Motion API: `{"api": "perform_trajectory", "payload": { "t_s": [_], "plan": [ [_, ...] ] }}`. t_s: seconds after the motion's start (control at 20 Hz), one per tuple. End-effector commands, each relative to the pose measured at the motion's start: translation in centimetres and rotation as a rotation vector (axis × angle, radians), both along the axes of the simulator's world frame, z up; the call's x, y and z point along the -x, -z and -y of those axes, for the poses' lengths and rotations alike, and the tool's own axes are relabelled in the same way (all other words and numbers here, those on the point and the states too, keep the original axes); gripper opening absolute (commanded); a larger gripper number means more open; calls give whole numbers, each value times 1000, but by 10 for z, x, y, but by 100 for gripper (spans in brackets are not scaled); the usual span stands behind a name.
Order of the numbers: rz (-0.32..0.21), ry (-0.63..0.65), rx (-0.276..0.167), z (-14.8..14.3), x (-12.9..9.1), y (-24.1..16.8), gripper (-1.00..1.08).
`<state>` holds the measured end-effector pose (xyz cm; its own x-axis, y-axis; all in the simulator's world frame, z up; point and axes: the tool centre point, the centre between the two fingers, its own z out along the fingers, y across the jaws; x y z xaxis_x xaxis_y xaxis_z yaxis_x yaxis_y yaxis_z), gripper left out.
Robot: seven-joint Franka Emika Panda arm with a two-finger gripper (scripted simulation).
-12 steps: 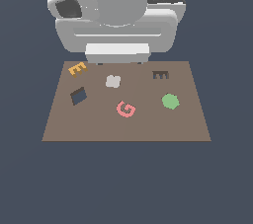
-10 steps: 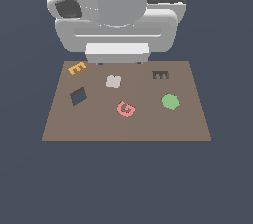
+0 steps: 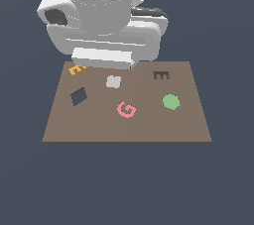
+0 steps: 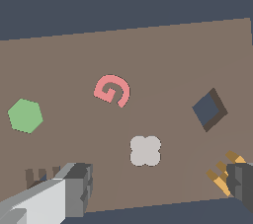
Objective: Insert a designated object into the corresponding slot on a board.
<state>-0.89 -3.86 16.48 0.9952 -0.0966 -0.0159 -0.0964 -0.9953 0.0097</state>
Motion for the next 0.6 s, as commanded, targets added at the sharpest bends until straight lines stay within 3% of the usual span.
{"api": "perform_trajectory", "payload": {
  "t_s": [0.0,0.55],
  "plan": [
    [1,64,1,14,3,9,100],
    [12,507,2,98,44,72,100]
  ]
}}
